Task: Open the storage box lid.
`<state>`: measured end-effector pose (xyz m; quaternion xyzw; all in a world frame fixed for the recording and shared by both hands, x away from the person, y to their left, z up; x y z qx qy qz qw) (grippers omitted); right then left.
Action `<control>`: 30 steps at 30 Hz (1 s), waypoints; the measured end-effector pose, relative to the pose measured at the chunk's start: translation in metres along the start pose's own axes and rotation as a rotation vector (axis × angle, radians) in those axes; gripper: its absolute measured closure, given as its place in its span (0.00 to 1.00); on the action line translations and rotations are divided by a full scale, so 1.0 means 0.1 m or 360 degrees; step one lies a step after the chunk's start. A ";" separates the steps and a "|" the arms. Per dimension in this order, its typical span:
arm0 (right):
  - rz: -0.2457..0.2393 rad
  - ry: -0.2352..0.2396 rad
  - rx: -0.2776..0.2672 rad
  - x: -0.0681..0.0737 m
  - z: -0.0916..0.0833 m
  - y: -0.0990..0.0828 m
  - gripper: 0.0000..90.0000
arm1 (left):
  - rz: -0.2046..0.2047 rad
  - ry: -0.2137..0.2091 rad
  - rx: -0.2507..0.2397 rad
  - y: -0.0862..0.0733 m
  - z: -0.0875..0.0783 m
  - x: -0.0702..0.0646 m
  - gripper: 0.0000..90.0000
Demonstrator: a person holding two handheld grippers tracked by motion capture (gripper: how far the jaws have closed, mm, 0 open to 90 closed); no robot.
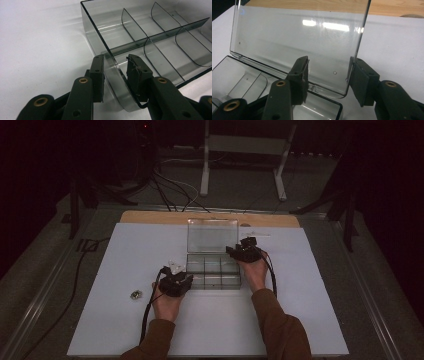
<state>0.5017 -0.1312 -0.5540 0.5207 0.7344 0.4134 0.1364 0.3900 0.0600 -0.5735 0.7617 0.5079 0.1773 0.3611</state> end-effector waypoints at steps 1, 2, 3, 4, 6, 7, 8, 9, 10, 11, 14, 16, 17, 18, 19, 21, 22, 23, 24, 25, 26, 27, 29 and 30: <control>0.0001 -0.0001 0.0002 0.00 0.00 0.00 0.57 | -0.0004 0.0000 0.0001 0.00 0.00 0.00 0.77; -0.0001 -0.0004 0.0003 0.00 0.00 0.00 0.57 | -0.0008 -0.0001 0.0001 0.00 0.00 0.00 0.77; -0.0001 -0.0004 0.0001 0.00 0.00 0.00 0.56 | -0.0008 -0.0002 0.0001 0.00 0.00 0.00 0.77; 0.0000 -0.0003 0.0001 0.00 0.00 0.00 0.56 | -0.0008 -0.0002 0.0000 0.00 0.00 0.00 0.77; 0.0002 -0.0001 0.0002 0.00 0.00 0.00 0.56 | -0.0006 -0.0003 0.0000 0.00 0.00 0.00 0.77; 0.0005 0.0001 0.0001 0.00 0.01 0.00 0.56 | -0.0006 -0.0002 -0.0001 0.00 0.00 0.00 0.77; 0.0006 0.0001 0.0002 -0.01 0.01 0.00 0.56 | -0.0003 0.0000 -0.0002 0.00 0.00 0.00 0.77; 0.0007 0.0001 0.0002 -0.01 0.01 0.00 0.56 | -0.0004 0.0002 -0.0002 0.00 0.00 0.00 0.77; 0.0013 0.0004 0.0004 -0.01 0.01 0.00 0.56 | -0.0004 0.0003 -0.0002 0.00 0.00 0.00 0.76; 0.0018 0.0007 0.0007 -0.01 0.01 0.00 0.56 | -0.0005 0.0004 -0.0003 0.00 0.00 0.00 0.76; 0.0035 0.0017 0.0013 -0.01 0.02 0.00 0.55 | -0.0004 0.0005 -0.0003 0.00 0.00 0.00 0.76; 0.0063 0.0032 0.0020 -0.02 0.02 -0.01 0.55 | -0.0001 0.0004 -0.0003 0.00 0.00 0.00 0.76; 0.0073 0.0035 0.0022 -0.02 0.02 -0.01 0.55 | -0.0001 0.0003 -0.0004 0.00 0.00 0.00 0.76; 0.0077 0.0037 0.0023 -0.03 0.02 -0.01 0.55 | -0.0002 0.0003 -0.0004 0.00 0.00 0.00 0.76; 0.0079 0.0035 0.0021 -0.02 0.02 -0.01 0.55 | -0.0002 0.0003 -0.0004 0.00 0.00 0.00 0.76; 0.0081 0.0031 0.0021 -0.02 0.02 -0.01 0.55 | 0.0000 0.0002 -0.0003 0.00 0.00 0.00 0.76; 0.0087 0.0031 0.0024 -0.02 0.02 -0.01 0.55 | 0.0001 0.0003 -0.0003 0.00 0.00 0.00 0.76; 0.0089 0.0030 0.0025 -0.02 0.02 -0.01 0.55 | 0.0002 0.0002 -0.0003 0.00 0.00 0.00 0.76; 0.0092 0.0029 0.0028 -0.02 0.02 -0.01 0.55 | 0.0001 0.0003 -0.0002 0.00 0.00 0.00 0.76; 0.0102 0.0030 0.0033 -0.02 0.03 -0.01 0.55 | 0.0003 0.0003 -0.0002 0.00 0.00 0.00 0.76; 0.0107 0.0027 0.0036 -0.02 0.03 -0.01 0.55 | 0.0002 0.0001 -0.0001 0.00 0.00 0.00 0.76; 0.0111 0.0027 0.0037 -0.03 0.03 -0.01 0.55 | 0.0002 0.0000 -0.0001 0.00 0.00 0.00 0.76; 0.0118 0.0027 0.0041 -0.03 0.03 -0.01 0.55 | 0.0001 0.0000 0.0000 0.00 0.00 0.00 0.76; 0.0128 0.0027 0.0044 -0.03 0.03 -0.01 0.55 | 0.0000 -0.0001 0.0001 0.00 0.00 0.00 0.76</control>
Point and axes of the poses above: each handheld gripper's, and its own axes: z roughly forward along the jaws, y roughly out of its top, x roughly to its left, the point moved 9 cm from there along z, roughly forward along the jaws, and after that the axes turned 1 degree about x, right-handed, at the moved point
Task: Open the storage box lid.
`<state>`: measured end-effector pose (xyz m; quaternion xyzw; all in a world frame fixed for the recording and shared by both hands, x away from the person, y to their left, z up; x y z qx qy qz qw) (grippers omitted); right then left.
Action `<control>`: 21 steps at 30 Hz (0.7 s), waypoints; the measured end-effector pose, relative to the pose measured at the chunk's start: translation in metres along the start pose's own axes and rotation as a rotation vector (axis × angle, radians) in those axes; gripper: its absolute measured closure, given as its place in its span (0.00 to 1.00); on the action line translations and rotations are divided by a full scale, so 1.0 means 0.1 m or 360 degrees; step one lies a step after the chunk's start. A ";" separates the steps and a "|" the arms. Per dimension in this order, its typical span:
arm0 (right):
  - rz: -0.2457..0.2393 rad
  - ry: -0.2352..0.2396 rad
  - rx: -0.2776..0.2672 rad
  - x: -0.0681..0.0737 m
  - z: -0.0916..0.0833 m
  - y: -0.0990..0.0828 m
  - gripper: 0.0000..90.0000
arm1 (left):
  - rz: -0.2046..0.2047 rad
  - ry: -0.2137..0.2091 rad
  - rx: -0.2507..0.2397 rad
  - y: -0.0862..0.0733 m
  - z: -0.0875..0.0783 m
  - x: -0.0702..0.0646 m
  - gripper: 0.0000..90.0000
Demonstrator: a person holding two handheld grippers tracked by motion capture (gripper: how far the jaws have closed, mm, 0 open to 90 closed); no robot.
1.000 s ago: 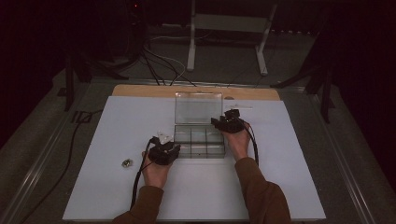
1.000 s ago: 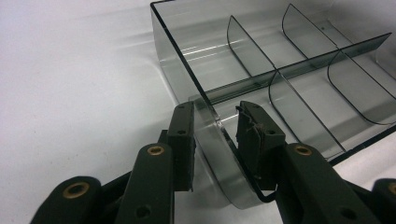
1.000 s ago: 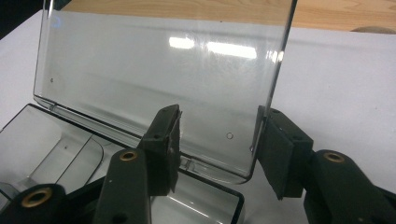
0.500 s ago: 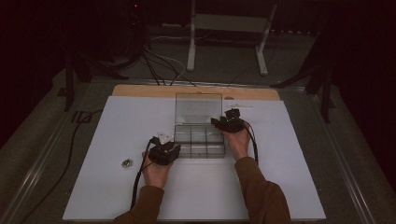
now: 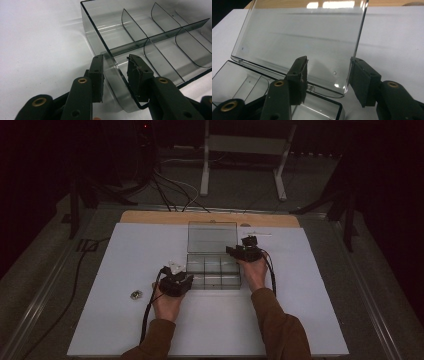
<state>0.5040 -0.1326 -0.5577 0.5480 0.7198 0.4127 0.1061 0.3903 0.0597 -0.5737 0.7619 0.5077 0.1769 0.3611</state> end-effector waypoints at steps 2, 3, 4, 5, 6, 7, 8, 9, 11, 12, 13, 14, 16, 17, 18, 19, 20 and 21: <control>0.0000 -0.0017 0.0000 0.00 0.00 0.00 0.54 | 0.0000 -0.0001 0.0001 0.00 0.00 0.00 0.76; 0.0002 -0.0020 -0.0002 0.00 0.00 0.00 0.54 | 0.0000 -0.0002 0.0001 0.00 0.00 0.00 0.76; 0.0012 -0.0019 -0.0002 0.00 0.00 0.00 0.54 | 0.0000 -0.0002 0.0001 0.00 0.00 0.00 0.76; 0.0021 -0.0015 0.0000 0.00 0.01 -0.01 0.54 | 0.0001 -0.0003 0.0001 0.00 0.00 0.00 0.76; 0.0039 -0.0011 0.0001 -0.01 0.01 -0.01 0.54 | 0.0001 -0.0002 0.0001 0.00 0.00 0.00 0.76; 0.0054 -0.0009 0.0001 -0.01 0.01 -0.01 0.54 | 0.0001 -0.0002 0.0001 0.00 0.00 0.00 0.76; 0.0063 -0.0010 0.0001 -0.01 0.01 -0.01 0.54 | 0.0001 -0.0003 0.0001 0.00 0.00 0.00 0.76; 0.0075 -0.0010 0.0003 -0.01 0.01 -0.02 0.54 | 0.0001 -0.0002 0.0001 0.00 0.00 0.00 0.76; 0.0072 -0.0021 0.0004 -0.01 0.01 -0.02 0.53 | 0.0002 -0.0004 0.0001 0.00 0.00 0.00 0.76; 0.0071 -0.0022 0.0006 -0.01 0.01 -0.01 0.53 | 0.0002 -0.0004 0.0001 0.00 0.00 0.00 0.76; 0.0077 -0.0021 0.0008 -0.01 0.01 -0.01 0.53 | 0.0002 -0.0005 0.0001 0.00 0.00 0.00 0.76; 0.0079 -0.0022 0.0008 -0.01 0.02 -0.01 0.53 | 0.0002 -0.0006 0.0001 0.00 0.00 0.00 0.76; 0.0096 -0.0020 0.0010 -0.02 0.02 -0.02 0.53 | 0.0002 -0.0006 0.0002 0.00 0.00 0.00 0.76; 0.0107 -0.0018 0.0012 -0.01 0.02 -0.02 0.53 | 0.0002 -0.0007 0.0002 0.00 0.00 0.00 0.76; 0.0115 -0.0016 0.0011 -0.02 0.02 -0.02 0.52 | 0.0003 -0.0007 0.0002 0.00 0.00 0.00 0.76; 0.0119 -0.0019 0.0013 -0.02 0.02 -0.02 0.51 | 0.0003 -0.0006 0.0002 0.00 0.00 0.00 0.76; 0.0102 -0.0035 0.0015 -0.03 0.02 -0.03 0.51 | 0.0004 -0.0006 0.0002 0.00 0.00 0.00 0.76; 0.0094 -0.0043 0.0017 -0.03 0.02 -0.03 0.51 | 0.0003 -0.0007 0.0002 0.00 0.00 0.00 0.76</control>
Point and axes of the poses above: each handheld gripper's, and its own axes: z roughly forward along the jaws, y roughly out of its top, x roughly to its left, the point moved 9 cm from there along z, roughly forward along the jaws, and after that the axes turned 1 degree about x, right-handed, at the moved point
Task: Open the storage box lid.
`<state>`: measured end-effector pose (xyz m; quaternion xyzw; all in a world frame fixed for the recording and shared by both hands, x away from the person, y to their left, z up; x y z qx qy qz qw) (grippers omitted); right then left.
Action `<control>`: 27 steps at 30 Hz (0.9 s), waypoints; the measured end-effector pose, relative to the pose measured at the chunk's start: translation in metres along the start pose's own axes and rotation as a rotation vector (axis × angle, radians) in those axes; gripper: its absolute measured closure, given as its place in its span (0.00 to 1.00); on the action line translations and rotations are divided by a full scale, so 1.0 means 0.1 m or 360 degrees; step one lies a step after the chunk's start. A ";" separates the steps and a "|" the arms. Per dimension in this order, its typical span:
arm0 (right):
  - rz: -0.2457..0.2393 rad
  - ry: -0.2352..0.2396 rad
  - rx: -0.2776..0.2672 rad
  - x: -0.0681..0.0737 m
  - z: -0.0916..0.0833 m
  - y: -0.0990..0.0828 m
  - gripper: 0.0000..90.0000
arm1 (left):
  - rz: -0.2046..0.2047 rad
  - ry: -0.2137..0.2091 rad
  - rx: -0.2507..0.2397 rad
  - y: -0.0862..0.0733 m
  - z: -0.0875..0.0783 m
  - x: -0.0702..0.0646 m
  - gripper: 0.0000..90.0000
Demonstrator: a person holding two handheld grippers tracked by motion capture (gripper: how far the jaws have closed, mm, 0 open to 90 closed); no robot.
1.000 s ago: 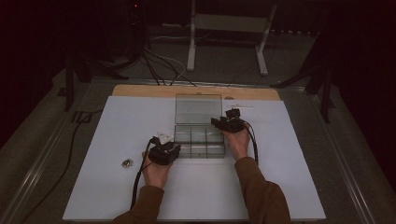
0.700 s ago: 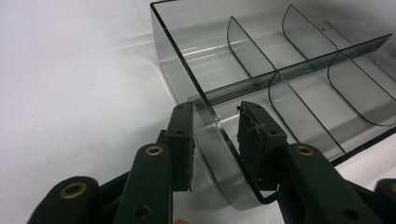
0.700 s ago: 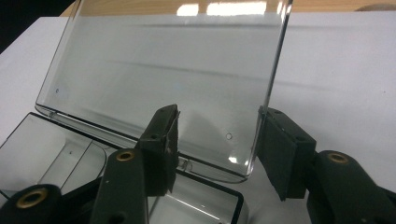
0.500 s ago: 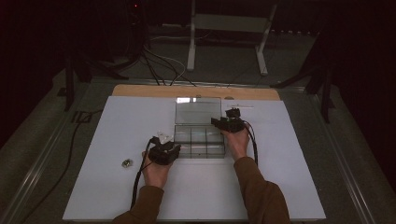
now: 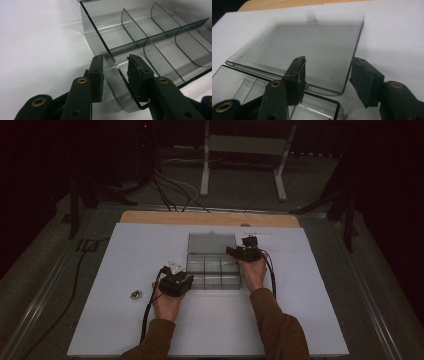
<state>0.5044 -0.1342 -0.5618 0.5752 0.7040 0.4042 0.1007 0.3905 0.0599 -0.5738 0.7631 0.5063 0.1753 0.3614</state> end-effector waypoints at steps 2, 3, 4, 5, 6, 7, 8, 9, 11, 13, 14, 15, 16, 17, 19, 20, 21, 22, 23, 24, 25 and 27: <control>-0.0013 -0.0005 0.0001 0.00 0.00 0.00 0.52 | 0.0000 0.0000 0.0000 0.00 0.00 0.00 0.76; -0.0012 -0.0003 0.0003 0.00 0.00 0.00 0.52 | 0.0000 0.0000 0.0000 0.00 0.00 0.00 0.76; -0.0013 -0.0001 0.0003 0.00 0.00 0.00 0.52 | 0.0000 -0.0001 0.0001 0.00 0.00 0.00 0.75; -0.0016 -0.0003 0.0002 0.00 -0.01 0.00 0.52 | 0.0000 -0.0002 0.0001 0.00 0.00 0.00 0.75; -0.0017 -0.0005 0.0000 0.00 -0.01 0.00 0.52 | 0.0000 -0.0003 0.0001 0.00 0.00 0.00 0.75; -0.0018 -0.0005 -0.0002 0.00 -0.01 0.00 0.52 | 0.0001 -0.0004 0.0000 0.00 0.00 0.00 0.75; -0.0020 -0.0006 -0.0005 0.00 -0.01 0.00 0.52 | 0.0003 -0.0004 -0.0001 0.00 0.00 0.00 0.75; -0.0024 -0.0007 -0.0006 0.00 -0.01 0.00 0.52 | 0.0002 -0.0005 -0.0002 0.00 0.00 0.00 0.75; -0.0031 -0.0009 -0.0010 0.00 -0.01 0.00 0.51 | 0.0001 -0.0008 -0.0004 0.00 0.00 0.00 0.74; -0.0043 -0.0013 -0.0021 0.00 -0.02 0.00 0.47 | -0.0009 -0.0020 -0.0018 0.01 0.00 -0.01 0.73; -0.0048 -0.0018 -0.0025 -0.01 -0.02 0.00 0.45 | -0.0014 -0.0021 -0.0024 0.02 -0.01 -0.01 0.72; -0.0056 -0.0016 -0.0028 -0.01 -0.03 0.00 0.43 | -0.0018 -0.0028 -0.0032 0.03 -0.01 -0.01 0.72; -0.0076 -0.0006 -0.0034 0.00 -0.03 0.01 0.40 | -0.0021 -0.0041 -0.0039 0.03 -0.02 -0.02 0.70; -0.0076 -0.0006 -0.0034 0.00 -0.03 0.01 0.40 | -0.0021 -0.0041 -0.0039 0.03 -0.02 -0.02 0.68; -0.0125 0.0006 -0.0052 0.02 -0.06 0.01 0.31 | -0.0011 -0.0043 -0.0051 0.05 -0.04 -0.03 0.66; -0.0133 -0.0001 -0.0058 0.02 -0.07 0.02 0.28 | -0.0014 -0.0042 -0.0060 0.06 -0.04 -0.04 0.65; -0.0139 0.0002 -0.0069 0.03 -0.08 0.02 0.26 | -0.0014 -0.0046 -0.0067 0.07 -0.05 -0.04 0.64; -0.0150 0.0008 -0.0084 0.03 -0.09 0.03 0.23 | -0.0022 -0.0044 -0.0073 0.08 -0.05 -0.04 0.62; -0.0150 0.0008 -0.0084 0.03 -0.09 0.03 0.23 | -0.0022 -0.0044 -0.0073 0.08 -0.05 -0.04 0.60; -0.0160 0.0006 -0.0092 0.04 -0.11 0.04 0.21 | -0.0025 -0.0038 -0.0083 0.10 -0.07 -0.04 0.60; -0.0199 0.0013 -0.0114 0.07 -0.14 0.05 0.16 | -0.0027 -0.0035 -0.0093 0.11 -0.08 -0.04 0.55; -0.0229 0.0017 -0.0133 0.09 -0.17 0.06 0.13 | -0.0033 -0.0071 -0.0105 0.14 -0.09 -0.06 0.49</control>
Point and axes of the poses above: each handheld gripper's, and its own axes: z roughly forward along the jaws, y roughly out of its top, x roughly to its left, the point moved 9 cm from there along z, roughly forward along the jaws, and after that the axes turned 1 degree about x, right-handed, at the moved point
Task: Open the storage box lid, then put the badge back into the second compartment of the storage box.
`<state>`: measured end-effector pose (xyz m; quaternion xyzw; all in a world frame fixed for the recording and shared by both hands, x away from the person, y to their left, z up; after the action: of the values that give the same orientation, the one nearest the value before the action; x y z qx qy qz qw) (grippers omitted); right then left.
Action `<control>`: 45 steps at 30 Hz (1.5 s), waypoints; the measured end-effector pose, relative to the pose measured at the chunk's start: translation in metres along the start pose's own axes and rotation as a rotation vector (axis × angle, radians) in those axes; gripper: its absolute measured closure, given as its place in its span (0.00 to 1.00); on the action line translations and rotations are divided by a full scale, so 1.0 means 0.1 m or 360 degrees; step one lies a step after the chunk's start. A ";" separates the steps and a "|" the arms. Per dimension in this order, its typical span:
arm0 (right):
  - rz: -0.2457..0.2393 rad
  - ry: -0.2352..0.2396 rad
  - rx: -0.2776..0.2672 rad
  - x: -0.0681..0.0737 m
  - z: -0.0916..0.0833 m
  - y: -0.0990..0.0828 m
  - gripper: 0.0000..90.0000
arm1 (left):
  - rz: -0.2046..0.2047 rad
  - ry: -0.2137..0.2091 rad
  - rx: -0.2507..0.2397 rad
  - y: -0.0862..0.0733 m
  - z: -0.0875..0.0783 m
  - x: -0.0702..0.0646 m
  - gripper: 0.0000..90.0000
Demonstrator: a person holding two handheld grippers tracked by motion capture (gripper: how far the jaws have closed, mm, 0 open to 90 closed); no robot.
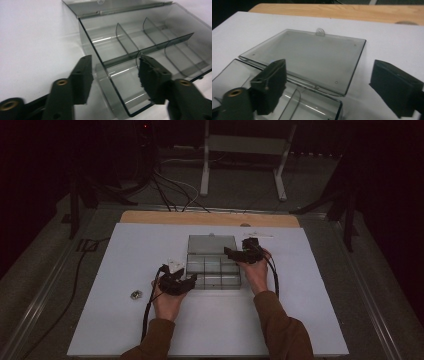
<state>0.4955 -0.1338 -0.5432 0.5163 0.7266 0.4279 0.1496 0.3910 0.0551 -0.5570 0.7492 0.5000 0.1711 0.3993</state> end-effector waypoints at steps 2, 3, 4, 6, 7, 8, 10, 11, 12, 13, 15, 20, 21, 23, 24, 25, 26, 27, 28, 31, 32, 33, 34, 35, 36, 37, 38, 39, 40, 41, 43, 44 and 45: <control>-0.0013 0.0003 -0.0006 0.01 -0.01 0.01 0.10 | -0.0004 -0.0003 -0.0004 0.01 -0.01 -0.01 0.44; -0.0027 0.0008 -0.0006 0.02 -0.02 0.01 0.06 | 0.0004 -0.0006 -0.0022 0.04 -0.02 -0.02 0.44; -0.0040 0.0012 -0.0003 0.03 -0.04 0.00 0.00 | 0.0008 -0.0012 -0.0028 0.06 -0.04 -0.03 0.40; -0.0049 0.0014 -0.0007 0.04 -0.05 -0.01 0.00 | 0.0014 -0.0011 -0.0054 0.10 -0.06 -0.04 0.34; -0.0060 0.0015 -0.0007 0.04 -0.06 -0.02 0.00 | 0.0008 -0.0013 -0.0067 0.12 -0.08 -0.04 0.31; -0.0070 0.0018 -0.0009 0.05 -0.07 -0.02 0.00 | 0.0008 -0.0009 -0.0088 0.14 -0.10 -0.04 0.30; -0.0101 0.0019 -0.0008 0.07 -0.09 -0.04 0.00 | 0.0017 0.0001 -0.0107 0.18 -0.13 -0.03 0.25; -0.0115 0.0022 -0.0008 0.08 -0.10 -0.04 0.00 | 0.0017 0.0005 -0.0113 0.19 -0.14 -0.03 0.23; -0.0121 0.0022 -0.0008 0.08 -0.10 -0.05 0.00 | 0.0016 0.0015 -0.0123 0.21 -0.15 -0.02 0.20; -0.0125 0.0019 -0.0012 0.09 -0.11 -0.05 0.00 | 0.0010 0.0018 -0.0131 0.22 -0.17 -0.01 0.18; -0.0131 0.0022 -0.0014 0.09 -0.13 -0.05 0.00 | 0.0008 0.0032 -0.0138 0.25 -0.20 0.01 0.14; -0.0158 0.0057 -0.0035 0.12 -0.21 -0.06 0.00 | 0.0017 0.0046 -0.0170 0.28 -0.29 0.05 0.01; -0.0163 0.0066 -0.0040 0.13 -0.23 -0.06 0.00 | 0.0023 0.0045 -0.0181 0.29 -0.31 0.05 0.01; -0.0185 0.0071 -0.0054 0.14 -0.25 -0.05 0.00 | 0.0024 0.0038 -0.0191 0.30 -0.34 0.07 0.01; -0.0197 0.0071 -0.0059 0.15 -0.27 -0.04 0.00 | 0.0024 0.0030 -0.0202 0.30 -0.36 0.07 0.01; -0.0212 0.0071 -0.0066 0.16 -0.29 -0.04 0.00 | 0.0025 0.0015 -0.0211 0.31 -0.37 0.08 0.01; -0.0212 0.0071 -0.0066 0.16 -0.29 -0.04 0.00 | 0.0025 0.0015 -0.0211 0.31 -0.37 0.08 0.01; -0.0220 0.0074 -0.0072 0.17 -0.30 -0.03 0.00 | 0.0037 -0.0012 -0.0224 0.32 -0.40 0.09 0.01; -0.0239 0.0080 -0.0084 0.18 -0.33 -0.03 0.00 | 0.0041 -0.0019 -0.0228 0.32 -0.42 0.09 0.01; -0.0254 0.0083 -0.0104 0.19 -0.39 -0.03 0.00 | 0.0061 -0.0017 -0.0238 0.32 -0.47 0.11 0.01; -0.0255 0.0084 -0.0112 0.18 -0.42 -0.03 0.00 | 0.0060 -0.0017 -0.0245 0.32 -0.48 0.11 0.01; -0.0255 0.0084 -0.0112 0.18 -0.42 -0.03 0.00 | 0.0060 -0.0017 -0.0245 0.32 -0.48 0.11 0.01; -0.0260 0.0084 -0.0120 0.18 -0.44 -0.03 0.00 | 0.0055 -0.0020 -0.0258 0.33 -0.52 0.13 0.01; -0.0269 0.0085 -0.0133 0.17 -0.49 -0.04 0.00 | 0.0055 -0.0020 -0.0258 0.33 -0.52 0.13 0.01; -0.0283 0.0082 -0.0144 0.16 -0.53 -0.05 0.00 | 0.0049 -0.0014 -0.0266 0.32 -0.56 0.16 0.01; -0.0283 0.0083 -0.0157 0.15 -0.56 -0.06 0.00 | 0.0043 -0.0009 -0.0270 0.32 -0.57 0.18 0.01; -0.0282 0.0087 -0.0167 0.15 -0.59 -0.07 0.00 | 0.0036 -0.0013 -0.0272 0.32 -0.58 0.19 0.01; -0.0289 0.0088 -0.0171 0.14 -0.61 -0.08 0.00 | 0.0034 -0.0027 -0.0273 0.32 -0.60 0.20 0.01; -0.0293 0.0082 -0.0173 0.13 -0.63 -0.10 0.00 | 0.0035 -0.0040 -0.0268 0.32 -0.61 0.21 0.01; -0.0291 0.0082 -0.0175 0.11 -0.66 -0.12 0.00 | 0.0044 -0.0046 -0.0265 0.31 -0.62 0.22 0.01; -0.0289 0.0080 -0.0189 0.09 -0.71 -0.14 0.00 | 0.0055 -0.0030 -0.0282 0.31 -0.66 0.24 0.01; -0.0287 0.0086 -0.0197 0.09 -0.74 -0.15 0.00 | 0.0058 -0.0032 -0.0296 0.31 -0.69 0.25 0.01; -0.0295 0.0090 -0.0205 0.09 -0.78 -0.16 0.00 | 0.0062 -0.0043 -0.0298 0.31 -0.71 0.26 0.01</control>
<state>0.4309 -0.1640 -0.5076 0.4241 0.7461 0.4725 0.2008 0.3751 0.1026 -0.4930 0.7205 0.4618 0.2146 0.4708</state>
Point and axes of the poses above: each handheld gripper's, and its own axes: z roughly forward along the jaws, y roughly out of its top, x roughly to its left, the point moved 9 cm from there along z, roughly forward along the jaws, and after that the axes turned 1 degree about x, right-handed, at the moved point
